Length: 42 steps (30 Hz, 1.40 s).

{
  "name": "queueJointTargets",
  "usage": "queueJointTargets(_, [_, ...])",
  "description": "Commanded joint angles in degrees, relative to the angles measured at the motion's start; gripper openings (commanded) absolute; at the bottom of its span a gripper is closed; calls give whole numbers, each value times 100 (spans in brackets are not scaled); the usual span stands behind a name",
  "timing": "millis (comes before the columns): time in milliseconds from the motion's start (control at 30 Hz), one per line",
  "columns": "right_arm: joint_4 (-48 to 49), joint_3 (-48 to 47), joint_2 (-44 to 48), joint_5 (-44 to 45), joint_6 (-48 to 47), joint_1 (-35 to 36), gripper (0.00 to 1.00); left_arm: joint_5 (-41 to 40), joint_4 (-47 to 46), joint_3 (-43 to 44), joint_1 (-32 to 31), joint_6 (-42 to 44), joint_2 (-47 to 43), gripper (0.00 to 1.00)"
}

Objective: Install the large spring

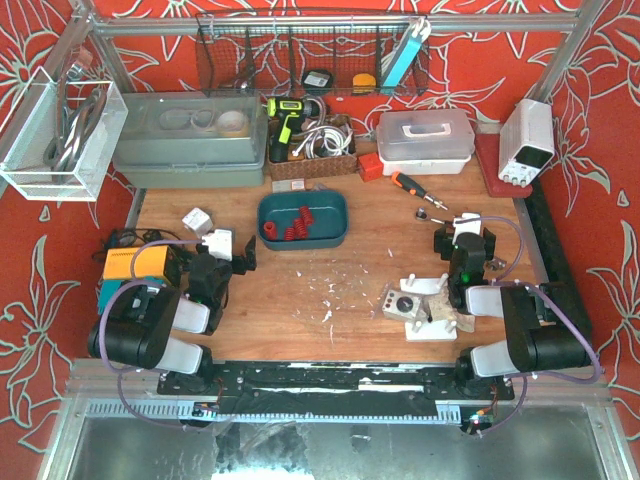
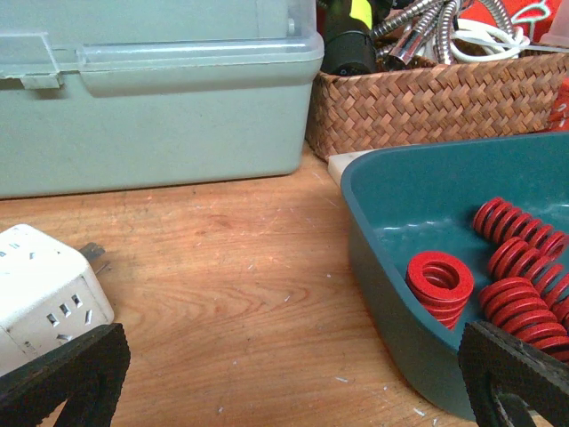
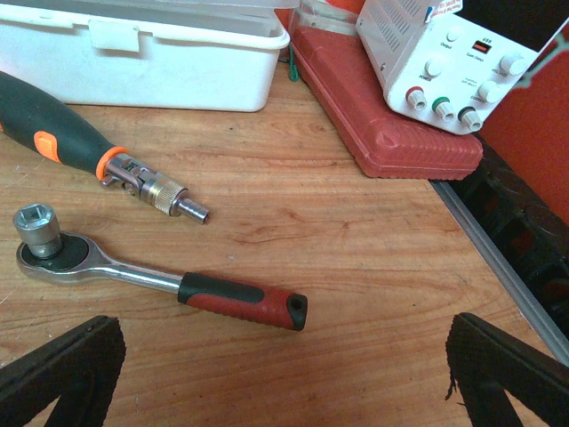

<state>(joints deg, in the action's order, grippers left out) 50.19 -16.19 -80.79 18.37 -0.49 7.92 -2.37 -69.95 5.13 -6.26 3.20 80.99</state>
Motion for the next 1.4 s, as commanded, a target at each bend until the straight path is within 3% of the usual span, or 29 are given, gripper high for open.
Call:
queueJointTargets(0, [109, 63, 2, 87, 63, 34, 99, 17, -207, 81, 46, 58, -31, 100])
queueJointTargets(500, [158, 72, 36, 90, 60, 34, 99, -121, -176, 84, 46, 2, -106, 100])
queueJointTargets(533, [68, 30, 125, 62, 31, 34, 99, -128, -120, 78, 51, -3, -175, 100])
queueJointTargets(633, [-1490, -455, 900, -328, -104, 37, 99, -89, 147, 57, 42, 9, -587, 100])
queueJointTargets(700, [-2000, -695, 1339, -607, -186, 40, 99, -176, 753, 155, 37, -81, -1066, 100])
queueJointTargets(867, [-3067, -1275, 2212, -1219, 322, 38, 99, -764, 3592, 1226, 37, -1128, -2332, 100])
queueJointTargets(1033, [-5033, -2508, 2480, -1336, 1829, 34, 99, -1292, 6156, 2528, 37, -2715, -3070, 100])
queueJointTargets(1167, [-6810, -3501, 2318, -1334, 2663, 26, 99, -872, 7242, 3086, 38, -3387, -3337, 100])
queueJointTargets(1367, [-6826, -3525, 2040, -3002, 2106, 16, 99, 1564, 6401, 2590, 37, -3431, -3853, 100])
